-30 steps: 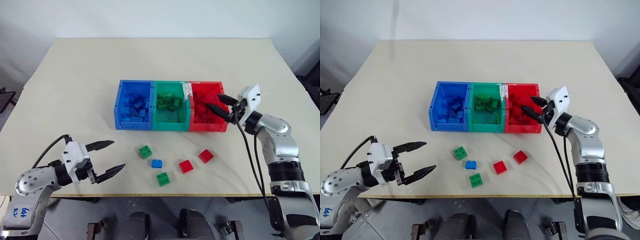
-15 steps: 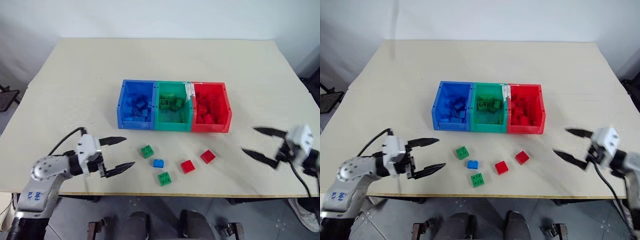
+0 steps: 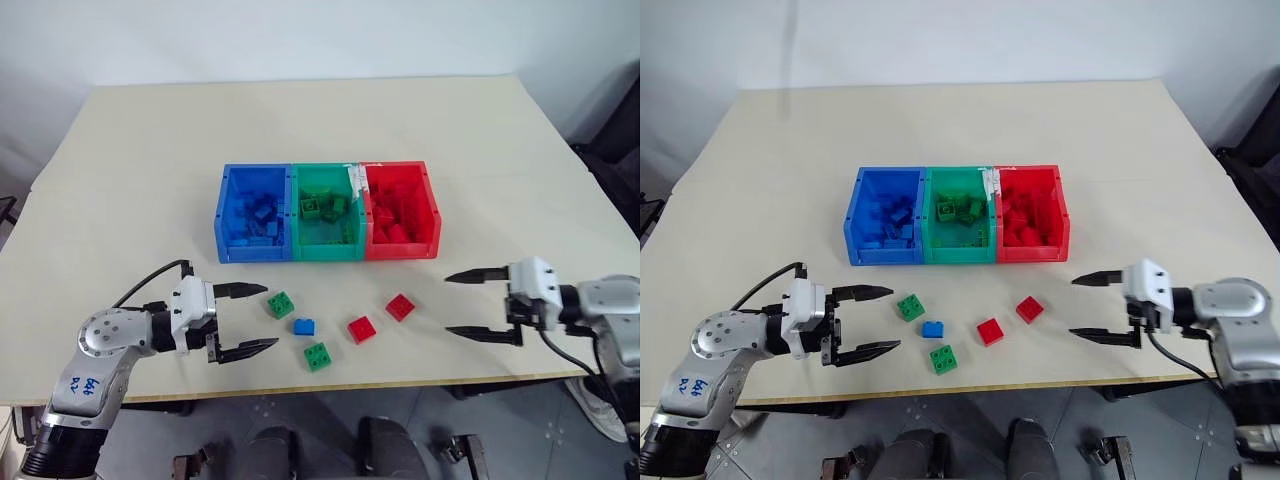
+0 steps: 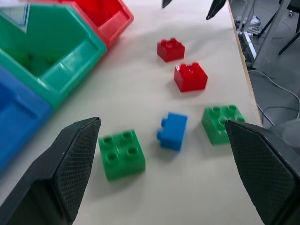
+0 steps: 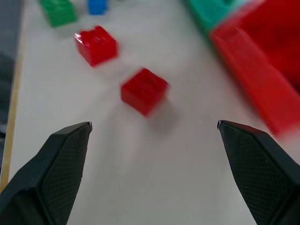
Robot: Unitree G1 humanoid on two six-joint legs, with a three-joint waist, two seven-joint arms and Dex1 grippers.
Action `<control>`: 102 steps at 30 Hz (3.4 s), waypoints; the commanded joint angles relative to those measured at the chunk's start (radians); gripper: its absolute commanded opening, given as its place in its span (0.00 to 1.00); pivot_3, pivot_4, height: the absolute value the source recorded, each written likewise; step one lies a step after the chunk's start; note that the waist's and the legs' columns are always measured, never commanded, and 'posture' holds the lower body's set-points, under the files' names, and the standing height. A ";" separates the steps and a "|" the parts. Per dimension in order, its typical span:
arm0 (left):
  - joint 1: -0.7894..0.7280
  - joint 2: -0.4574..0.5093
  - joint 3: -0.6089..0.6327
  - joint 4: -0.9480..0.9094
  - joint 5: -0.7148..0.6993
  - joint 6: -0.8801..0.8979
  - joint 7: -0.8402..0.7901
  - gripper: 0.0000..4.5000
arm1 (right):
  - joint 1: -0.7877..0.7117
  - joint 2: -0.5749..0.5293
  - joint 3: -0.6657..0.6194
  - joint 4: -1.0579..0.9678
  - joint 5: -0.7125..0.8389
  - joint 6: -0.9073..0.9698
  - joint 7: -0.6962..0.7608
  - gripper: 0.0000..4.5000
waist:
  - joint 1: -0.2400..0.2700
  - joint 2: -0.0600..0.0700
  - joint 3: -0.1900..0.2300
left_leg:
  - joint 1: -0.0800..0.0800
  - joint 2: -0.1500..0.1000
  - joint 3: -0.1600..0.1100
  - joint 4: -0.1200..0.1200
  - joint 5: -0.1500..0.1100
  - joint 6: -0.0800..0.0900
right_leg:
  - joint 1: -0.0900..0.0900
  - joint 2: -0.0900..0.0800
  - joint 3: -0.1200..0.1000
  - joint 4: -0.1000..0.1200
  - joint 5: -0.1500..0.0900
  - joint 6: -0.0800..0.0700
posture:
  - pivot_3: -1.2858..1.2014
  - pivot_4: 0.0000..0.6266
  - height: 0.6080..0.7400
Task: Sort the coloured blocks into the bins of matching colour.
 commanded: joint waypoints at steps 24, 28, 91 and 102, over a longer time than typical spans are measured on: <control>0.070 -0.033 0.096 -0.125 -0.056 0.033 0.144 1.00 | -0.269 0.168 -0.056 0.127 0.075 0.146 -0.311 0.32 | 0.019 0.000 0.000 | -0.007 -0.001 -0.005 0.002 -0.001 -0.001 | -0.003 0.000 -0.006 -0.001 0.000 -0.001 | 0.52 0.24 1.00; 0.059 -0.024 0.124 -0.107 -0.060 0.040 0.154 1.00 | -0.387 0.199 -0.052 0.266 -0.018 0.116 -0.434 0.32 | 0.017 0.000 0.000 | -0.007 -0.001 -0.004 0.002 -0.001 -0.001 | -0.004 0.000 -0.005 -0.001 0.000 -0.001 | 0.52 0.24 1.00; 0.061 -0.020 0.109 -0.068 -0.025 -0.007 0.106 1.00 | -0.374 0.274 -0.102 0.182 -0.004 0.193 -0.463 0.33 | 0.009 0.000 0.000 | -0.008 0.000 -0.002 0.000 -0.001 0.000 | -0.006 0.000 -0.008 0.000 0.001 -0.001 | 0.52 0.24 1.00; 0.086 -0.015 0.110 -0.084 -0.025 -0.002 0.119 1.00 | -0.325 0.241 -0.124 0.130 0.012 0.138 -0.402 0.99 | 0.018 0.000 0.000 | -0.009 0.000 0.000 0.001 -0.001 0.000 | -0.008 0.000 -0.006 0.000 0.001 -0.001 | 0.52 0.24 1.00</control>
